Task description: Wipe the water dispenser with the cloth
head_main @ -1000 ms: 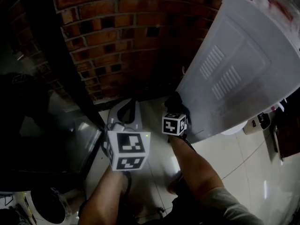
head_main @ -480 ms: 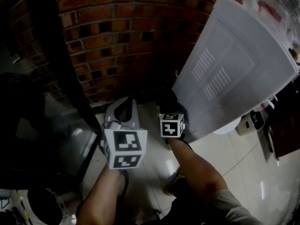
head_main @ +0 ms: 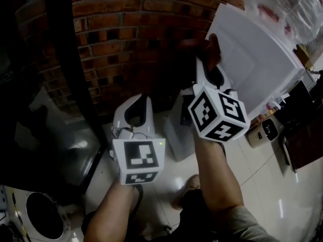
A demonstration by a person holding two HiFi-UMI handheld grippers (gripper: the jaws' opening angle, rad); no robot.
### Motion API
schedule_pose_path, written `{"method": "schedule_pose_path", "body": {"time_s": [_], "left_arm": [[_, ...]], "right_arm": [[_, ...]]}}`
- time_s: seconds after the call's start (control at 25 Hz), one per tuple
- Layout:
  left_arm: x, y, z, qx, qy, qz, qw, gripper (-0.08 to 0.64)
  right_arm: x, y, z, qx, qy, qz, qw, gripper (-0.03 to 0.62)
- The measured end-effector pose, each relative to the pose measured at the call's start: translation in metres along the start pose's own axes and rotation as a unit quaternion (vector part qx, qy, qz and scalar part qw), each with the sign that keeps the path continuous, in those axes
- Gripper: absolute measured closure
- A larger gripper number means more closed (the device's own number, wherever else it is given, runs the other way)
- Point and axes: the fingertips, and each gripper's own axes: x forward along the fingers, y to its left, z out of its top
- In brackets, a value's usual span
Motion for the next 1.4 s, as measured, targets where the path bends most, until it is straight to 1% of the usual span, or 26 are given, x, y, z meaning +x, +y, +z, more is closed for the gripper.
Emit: {"method": "schedule_pose_path", "body": {"time_s": [0.04, 0.12, 0.2, 0.24, 0.36, 0.44, 0.52, 0.6, 0.72, 0.84, 0.92, 1.04, 1.16, 1.4], "left_arm": [[-0.003, -0.005, 0.005, 0.005, -0.008, -0.002, 1.0, 0.56], [-0.007, -0.014, 0.01, 0.01, -0.015, -0.008, 0.9998, 0.56], [-0.007, -0.019, 0.013, 0.01, -0.02, -0.012, 0.9997, 0.56], [-0.007, -0.02, 0.016, 0.011, -0.024, -0.012, 0.9996, 0.56], [-0.002, -0.018, 0.02, 0.009, -0.03, -0.011, 0.9995, 0.56], [0.003, -0.021, 0.02, 0.002, -0.031, -0.013, 0.9994, 0.56], [0.007, -0.026, 0.019, 0.002, -0.03, -0.018, 0.9994, 0.56], [0.009, -0.031, 0.014, 0.007, -0.023, -0.024, 0.9994, 0.56], [0.008, -0.032, 0.009, 0.015, -0.016, -0.026, 0.9994, 0.56], [0.006, -0.03, 0.002, 0.019, -0.007, -0.026, 0.9995, 0.56], [0.005, -0.029, -0.003, 0.022, 0.0, -0.026, 0.9994, 0.56], [0.006, -0.028, -0.013, 0.024, 0.012, -0.026, 0.9993, 0.56], [0.009, -0.028, -0.028, 0.018, 0.03, -0.028, 0.999, 0.56], [0.012, -0.023, -0.062, 0.013, 0.073, -0.029, 0.9968, 0.56]], "right_arm": [[-0.005, -0.006, 0.022, 0.009, -0.025, -0.007, 1.0, 0.505], [-0.015, -0.021, 0.053, 0.027, -0.063, -0.026, 0.997, 0.505], [-0.021, -0.034, 0.076, 0.036, -0.09, -0.041, 0.994, 0.505], [-0.02, -0.037, 0.086, 0.032, -0.099, -0.045, 0.993, 0.505], [-0.01, -0.034, 0.112, -0.002, -0.11, -0.045, 0.993, 0.505], [-0.007, -0.037, 0.128, -0.021, -0.117, -0.058, 0.991, 0.505], [-0.008, -0.046, 0.139, -0.024, -0.123, -0.079, 0.989, 0.505], [-0.009, -0.055, 0.136, -0.012, -0.12, -0.096, 0.988, 0.505], [-0.012, -0.066, 0.115, 0.0, -0.102, -0.114, 0.988, 0.505], [-0.02, -0.072, 0.081, -0.001, -0.074, -0.128, 0.989, 0.505], [-0.025, -0.073, 0.051, -0.008, -0.044, -0.133, 0.99, 0.505], [-0.029, -0.074, 0.002, -0.031, 0.01, -0.136, 0.99, 0.505], [-0.031, -0.077, -0.043, -0.053, 0.063, -0.137, 0.987, 0.505], [-0.042, -0.08, -0.116, -0.08, 0.139, -0.135, 0.978, 0.505]]}}
